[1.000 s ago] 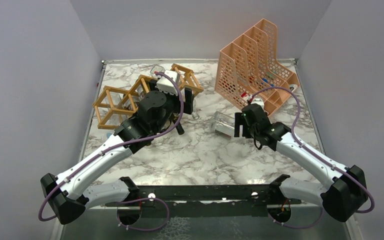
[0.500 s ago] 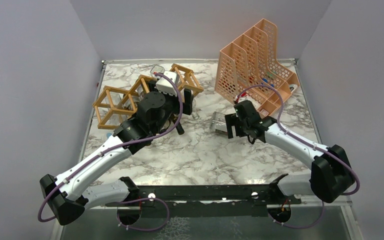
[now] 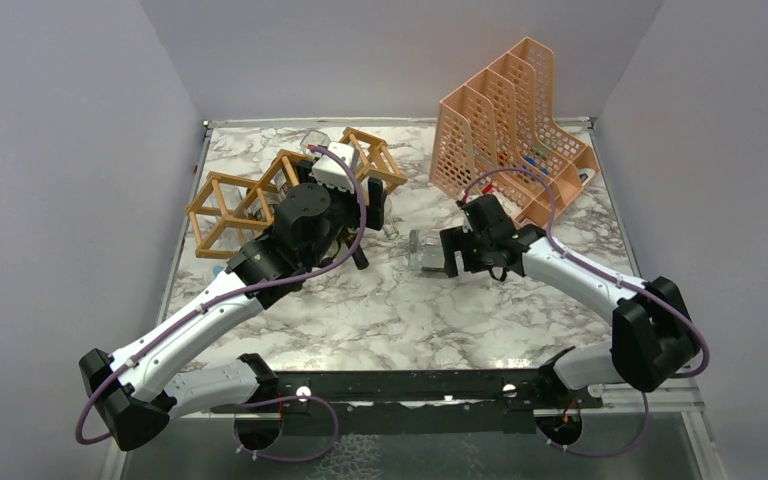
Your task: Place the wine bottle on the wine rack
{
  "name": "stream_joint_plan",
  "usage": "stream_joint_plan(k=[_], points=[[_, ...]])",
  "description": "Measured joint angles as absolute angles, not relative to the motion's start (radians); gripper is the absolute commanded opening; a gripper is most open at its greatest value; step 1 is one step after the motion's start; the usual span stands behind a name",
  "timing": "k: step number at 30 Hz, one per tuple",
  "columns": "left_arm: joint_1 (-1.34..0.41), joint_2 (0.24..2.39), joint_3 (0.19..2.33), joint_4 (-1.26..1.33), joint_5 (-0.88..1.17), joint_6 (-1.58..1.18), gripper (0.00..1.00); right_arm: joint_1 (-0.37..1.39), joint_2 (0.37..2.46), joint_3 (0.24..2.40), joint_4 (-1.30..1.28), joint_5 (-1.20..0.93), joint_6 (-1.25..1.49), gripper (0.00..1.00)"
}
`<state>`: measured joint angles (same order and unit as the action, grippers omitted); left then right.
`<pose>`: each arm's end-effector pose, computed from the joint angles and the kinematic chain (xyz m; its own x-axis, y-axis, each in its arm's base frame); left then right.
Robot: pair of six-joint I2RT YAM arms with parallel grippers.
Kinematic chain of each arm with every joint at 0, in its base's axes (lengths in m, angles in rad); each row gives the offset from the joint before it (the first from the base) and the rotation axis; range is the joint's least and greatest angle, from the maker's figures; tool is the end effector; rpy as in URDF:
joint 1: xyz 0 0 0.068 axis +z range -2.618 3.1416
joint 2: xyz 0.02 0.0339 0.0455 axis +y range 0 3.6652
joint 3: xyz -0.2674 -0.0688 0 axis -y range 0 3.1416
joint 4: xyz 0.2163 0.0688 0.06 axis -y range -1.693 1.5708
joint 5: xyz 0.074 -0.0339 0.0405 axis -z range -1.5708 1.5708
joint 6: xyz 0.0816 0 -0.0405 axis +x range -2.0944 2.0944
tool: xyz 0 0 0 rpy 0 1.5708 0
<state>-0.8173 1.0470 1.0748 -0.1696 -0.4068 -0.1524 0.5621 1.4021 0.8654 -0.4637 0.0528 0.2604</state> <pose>0.1934 -0.1590 0.3900 -0.1566 -0.0369 -0.9870 0.3824 0.9191 -0.0950 0.2355 0.1433 0.1872 -0.8190 -0.2120 -0.5332 -0.3076 0.9466 0.0961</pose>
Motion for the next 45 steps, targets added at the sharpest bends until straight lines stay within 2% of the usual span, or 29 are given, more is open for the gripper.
stream_joint_plan(k=[5,10,17,21,24,30,45], points=[[-0.817,1.047,1.075,-0.170,-0.405,-0.152,0.99,0.562,1.361,0.916,-0.465,0.062,0.261,0.88],[-0.815,1.047,1.049,-0.147,-0.311,-0.163,0.97,0.563,1.293,0.931,-0.457,0.151,0.294,0.76],[-0.823,1.163,1.003,-0.081,-0.040,-0.202,0.73,0.516,1.325,0.998,-0.445,0.326,0.385,0.47],[-0.880,1.275,1.003,-0.060,0.012,-0.210,0.59,0.475,1.396,1.032,-0.419,0.355,0.403,0.30],[-0.925,1.344,1.006,-0.052,0.011,-0.216,0.53,0.433,1.451,1.034,-0.406,0.349,0.413,0.23],[-0.962,1.465,1.039,-0.037,-0.017,-0.240,0.48,0.342,1.529,1.035,-0.356,0.287,0.407,0.21],[-0.978,1.660,1.141,0.006,-0.114,-0.274,0.40,0.339,1.614,1.045,-0.270,0.242,0.371,0.24]])
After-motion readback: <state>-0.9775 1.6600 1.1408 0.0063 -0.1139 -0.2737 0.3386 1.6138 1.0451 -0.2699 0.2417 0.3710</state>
